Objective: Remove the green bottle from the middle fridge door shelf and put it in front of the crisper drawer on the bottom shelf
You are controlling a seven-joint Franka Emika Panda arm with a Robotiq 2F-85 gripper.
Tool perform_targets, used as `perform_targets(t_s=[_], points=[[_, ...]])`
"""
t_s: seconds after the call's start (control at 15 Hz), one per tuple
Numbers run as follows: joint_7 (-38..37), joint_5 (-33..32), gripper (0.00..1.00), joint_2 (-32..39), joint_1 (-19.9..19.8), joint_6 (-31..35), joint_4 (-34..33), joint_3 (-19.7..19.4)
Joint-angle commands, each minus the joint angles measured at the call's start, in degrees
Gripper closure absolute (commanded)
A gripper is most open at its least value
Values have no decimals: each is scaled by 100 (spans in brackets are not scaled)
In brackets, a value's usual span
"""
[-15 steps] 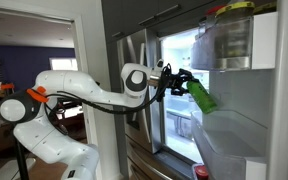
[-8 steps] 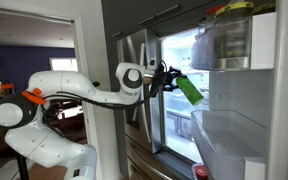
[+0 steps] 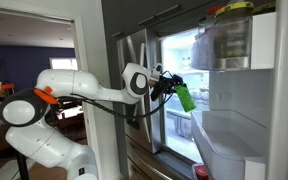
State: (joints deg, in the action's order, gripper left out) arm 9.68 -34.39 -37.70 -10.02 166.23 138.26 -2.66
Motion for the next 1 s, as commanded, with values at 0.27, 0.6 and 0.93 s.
perform_targets(t_s=[0.27,0.6,0.93], points=[[206,760,30,409,206,21,-48,-168],[206,773,30,407,219,21,-85,-171],[-227,1175,55,1468,310,1235,-371,48]])
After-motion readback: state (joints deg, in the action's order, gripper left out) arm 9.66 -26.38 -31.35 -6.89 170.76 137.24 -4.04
